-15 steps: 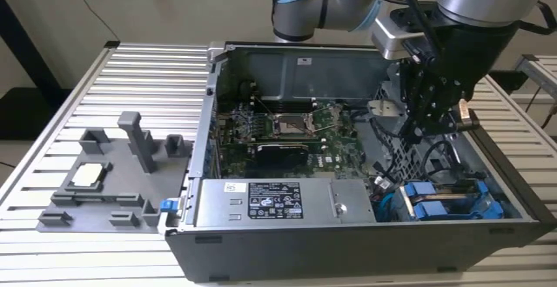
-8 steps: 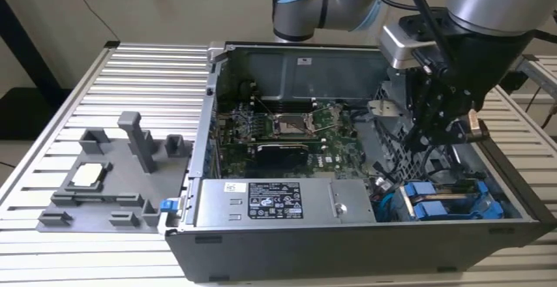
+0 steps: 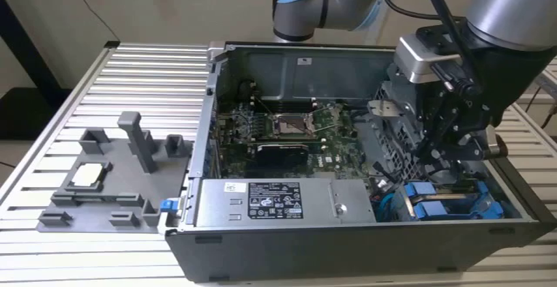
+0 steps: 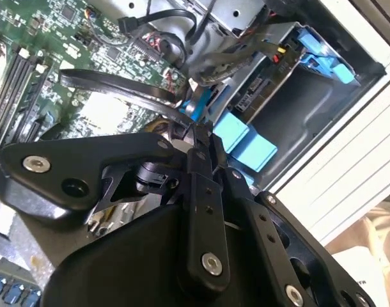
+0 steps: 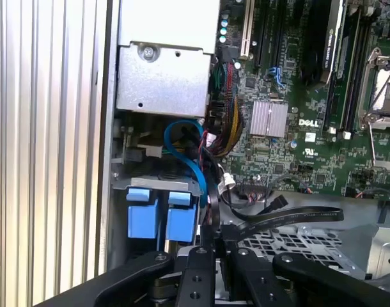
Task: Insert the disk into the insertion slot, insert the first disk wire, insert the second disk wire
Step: 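Insert the second disk wire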
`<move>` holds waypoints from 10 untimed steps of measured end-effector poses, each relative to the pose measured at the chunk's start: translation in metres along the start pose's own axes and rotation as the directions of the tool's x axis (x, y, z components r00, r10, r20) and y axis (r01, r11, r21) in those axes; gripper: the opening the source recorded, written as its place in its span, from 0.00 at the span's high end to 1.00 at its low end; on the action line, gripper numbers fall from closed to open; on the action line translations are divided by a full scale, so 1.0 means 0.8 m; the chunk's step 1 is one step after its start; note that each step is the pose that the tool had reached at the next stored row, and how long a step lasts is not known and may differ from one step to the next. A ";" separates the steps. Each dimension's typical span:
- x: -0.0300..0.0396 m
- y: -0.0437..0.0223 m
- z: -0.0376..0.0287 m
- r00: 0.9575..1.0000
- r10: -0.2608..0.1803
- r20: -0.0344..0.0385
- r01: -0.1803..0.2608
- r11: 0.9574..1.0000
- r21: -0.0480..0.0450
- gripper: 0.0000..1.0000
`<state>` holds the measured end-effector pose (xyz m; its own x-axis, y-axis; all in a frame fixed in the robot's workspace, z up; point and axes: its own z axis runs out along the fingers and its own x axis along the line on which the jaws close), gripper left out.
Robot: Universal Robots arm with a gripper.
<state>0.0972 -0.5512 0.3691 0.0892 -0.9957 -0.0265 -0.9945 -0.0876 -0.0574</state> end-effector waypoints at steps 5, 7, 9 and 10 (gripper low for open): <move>0.0065 -0.0137 0.0014 1.000 0.001 0.004 -0.001 0.999 -0.042 0.84; 0.0089 -0.0196 0.0020 1.000 0.002 0.006 -0.002 0.998 -0.058 0.84; 0.0113 -0.0257 0.0027 1.000 0.003 0.007 -0.002 0.997 -0.075 0.84; 0.0125 -0.0287 0.0030 1.000 0.003 0.008 -0.002 0.997 -0.082 0.84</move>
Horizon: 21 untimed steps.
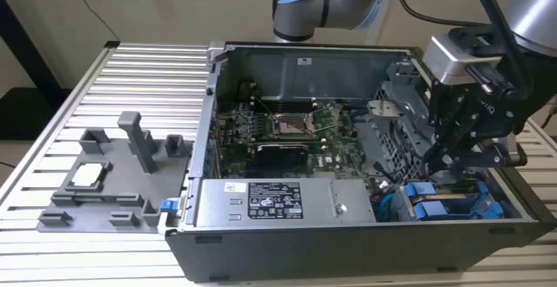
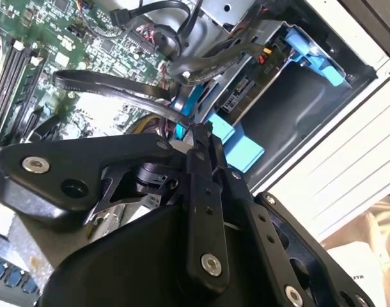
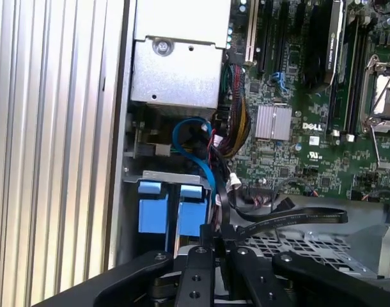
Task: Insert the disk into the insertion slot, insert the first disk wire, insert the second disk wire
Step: 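Insert the second disk wire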
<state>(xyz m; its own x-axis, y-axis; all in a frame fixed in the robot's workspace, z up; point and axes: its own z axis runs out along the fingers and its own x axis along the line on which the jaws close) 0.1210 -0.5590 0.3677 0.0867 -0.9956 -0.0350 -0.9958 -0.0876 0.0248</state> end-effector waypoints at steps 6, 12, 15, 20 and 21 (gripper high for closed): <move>0.0079 -0.0177 0.0004 1.000 0.001 0.004 -0.001 0.999 -0.036 0.84; 0.0183 -0.0308 0.0015 1.000 0.002 0.009 -0.002 0.998 -0.059 0.84; 0.0188 -0.0312 0.0028 0.999 0.007 0.041 -0.005 0.998 -0.057 0.84; 0.0251 -0.0328 0.0037 0.999 0.012 0.053 -0.009 0.998 -0.056 0.84; 0.0270 -0.0327 0.0041 0.998 0.014 0.053 -0.011 0.998 -0.056 0.84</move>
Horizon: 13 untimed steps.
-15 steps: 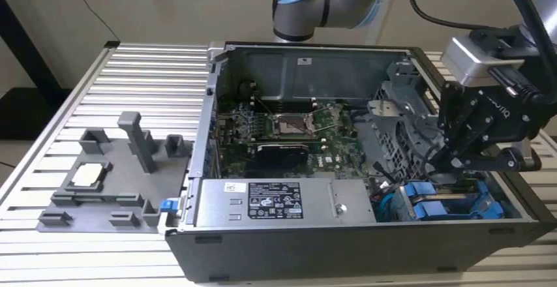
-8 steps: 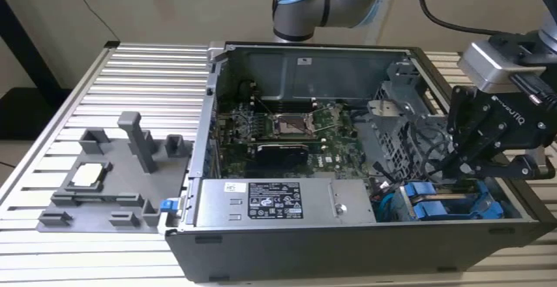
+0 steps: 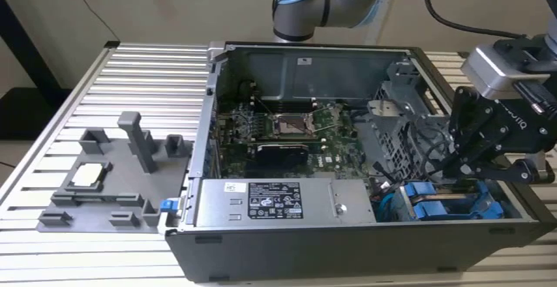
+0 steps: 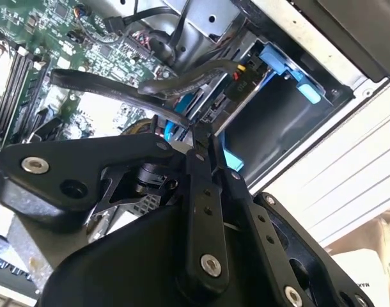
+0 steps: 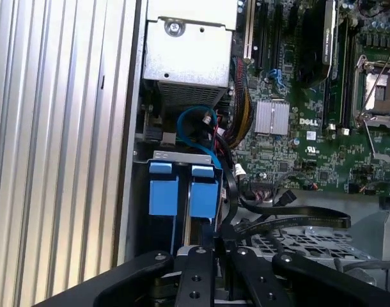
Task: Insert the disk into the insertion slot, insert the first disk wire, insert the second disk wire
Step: 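Insert the second disk wire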
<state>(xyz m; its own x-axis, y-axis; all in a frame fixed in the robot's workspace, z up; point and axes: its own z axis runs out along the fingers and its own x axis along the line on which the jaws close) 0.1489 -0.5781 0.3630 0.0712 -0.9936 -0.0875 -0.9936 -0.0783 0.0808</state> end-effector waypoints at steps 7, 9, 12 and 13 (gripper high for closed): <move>0.0086 -0.0077 0.0046 1.000 0.010 0.001 -0.010 1.000 0.001 0.84; 0.0092 -0.0112 0.0055 1.000 0.010 0.002 -0.010 1.000 0.001 0.84; 0.0094 -0.0116 0.0072 1.000 0.015 0.012 -0.015 1.000 0.002 0.84; 0.0095 -0.0118 0.0080 1.000 0.016 0.017 -0.016 1.000 0.002 0.84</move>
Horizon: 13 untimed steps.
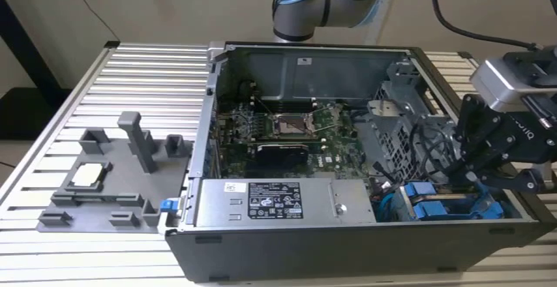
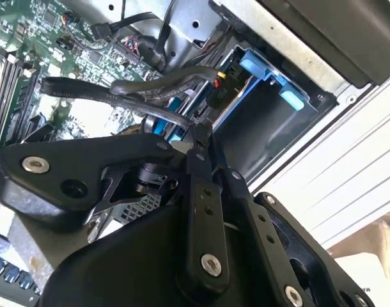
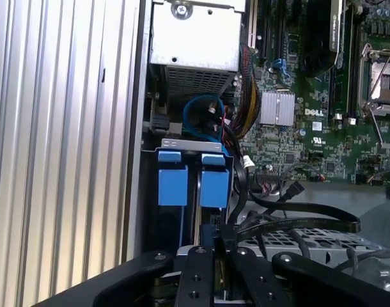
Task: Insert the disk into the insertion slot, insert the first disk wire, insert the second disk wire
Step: 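Insert the second disk wire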
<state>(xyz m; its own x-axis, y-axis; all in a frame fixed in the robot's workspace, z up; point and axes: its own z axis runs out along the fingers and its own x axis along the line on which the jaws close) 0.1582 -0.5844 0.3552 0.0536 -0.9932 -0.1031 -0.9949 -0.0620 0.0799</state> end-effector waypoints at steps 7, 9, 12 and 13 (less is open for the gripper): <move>0.0005 -0.0021 0.0041 1.000 0.002 0.018 -0.002 1.000 0.002 0.84; 0.0009 -0.0024 0.0059 1.000 0.002 0.019 -0.002 1.000 0.002 0.84; 0.0022 -0.0027 0.0099 1.000 0.003 0.019 -0.003 1.000 0.002 0.84; 0.0027 -0.0028 0.0109 1.000 0.003 0.019 -0.003 1.000 0.002 0.84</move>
<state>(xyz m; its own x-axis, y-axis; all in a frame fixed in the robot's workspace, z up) 0.1598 -0.5856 0.3461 0.0489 -0.9914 -0.1212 -0.9952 -0.0586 0.0779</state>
